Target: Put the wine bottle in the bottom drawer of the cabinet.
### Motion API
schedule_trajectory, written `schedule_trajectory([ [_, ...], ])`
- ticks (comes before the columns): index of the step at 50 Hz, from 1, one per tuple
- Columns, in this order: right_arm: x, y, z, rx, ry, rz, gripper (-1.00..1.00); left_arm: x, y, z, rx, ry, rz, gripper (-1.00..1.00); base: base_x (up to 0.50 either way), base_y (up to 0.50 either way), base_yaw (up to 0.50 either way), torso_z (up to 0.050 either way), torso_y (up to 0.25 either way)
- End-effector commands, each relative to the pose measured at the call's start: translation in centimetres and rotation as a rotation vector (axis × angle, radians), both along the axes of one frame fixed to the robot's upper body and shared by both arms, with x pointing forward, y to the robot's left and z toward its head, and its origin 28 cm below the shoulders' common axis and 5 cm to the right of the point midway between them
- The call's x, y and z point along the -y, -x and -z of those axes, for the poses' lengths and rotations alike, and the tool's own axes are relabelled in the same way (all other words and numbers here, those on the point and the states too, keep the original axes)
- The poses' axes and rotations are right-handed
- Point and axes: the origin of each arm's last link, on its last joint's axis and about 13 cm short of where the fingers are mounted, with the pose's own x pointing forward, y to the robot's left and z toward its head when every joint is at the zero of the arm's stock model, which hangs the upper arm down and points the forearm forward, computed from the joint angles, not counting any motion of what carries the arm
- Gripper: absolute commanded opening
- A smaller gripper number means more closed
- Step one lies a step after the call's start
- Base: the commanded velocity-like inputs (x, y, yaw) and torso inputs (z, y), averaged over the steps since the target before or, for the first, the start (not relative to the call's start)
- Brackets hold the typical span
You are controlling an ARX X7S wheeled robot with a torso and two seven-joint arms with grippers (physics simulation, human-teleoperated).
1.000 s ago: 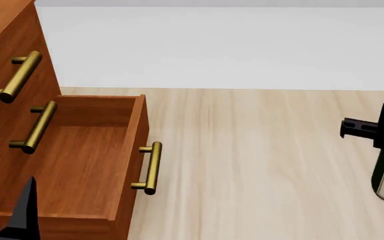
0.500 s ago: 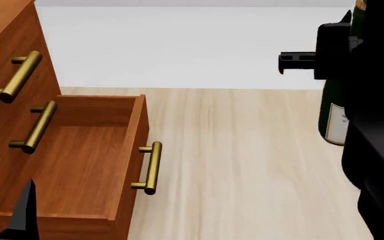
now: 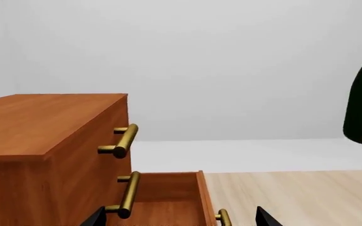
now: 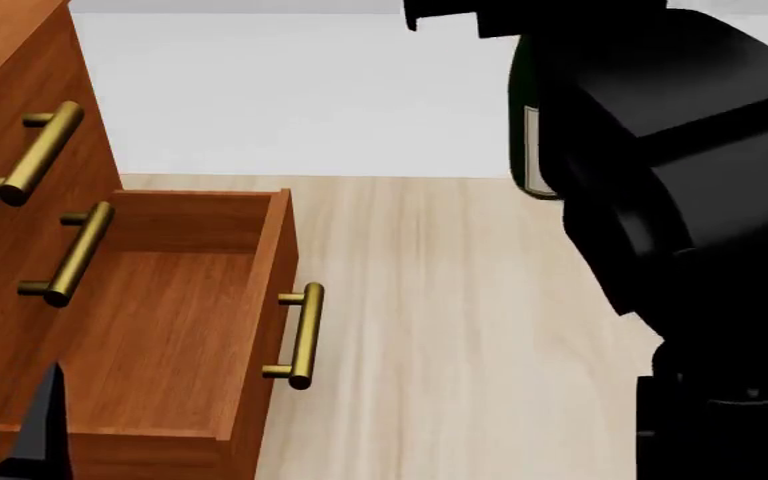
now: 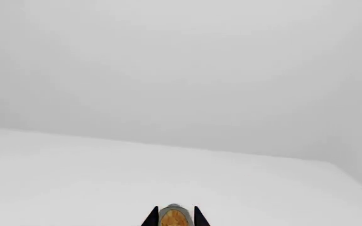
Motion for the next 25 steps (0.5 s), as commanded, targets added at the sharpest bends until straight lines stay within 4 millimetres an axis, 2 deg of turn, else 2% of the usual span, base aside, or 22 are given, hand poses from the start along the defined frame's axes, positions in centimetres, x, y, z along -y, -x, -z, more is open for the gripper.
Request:
schedule_trajectory([
  [1,-2.3,-1.2,-2.1,-0.001,0.026,-0.057,-1.0,-0.1,0.0,0.0,-0.001,0.005,-0.005,1.0,0.0,0.0,0.0,0.0,0.0],
  [15,-5.3,-3.4,-2.2,-0.101,0.004,-0.15,-1.0,0.0,-0.1,0.0,-0.004,0.009,-0.008,1.0,0.0,0.0,0.0,0.0,0.001],
  [25,-7.2,-3.9,-3.2,-0.122,0.028,-0.193,-1.0,-0.3,-0.2,0.0,-0.013,0.002,-0.038,1.0,0.0,0.0,0.0,0.0,0.001],
])
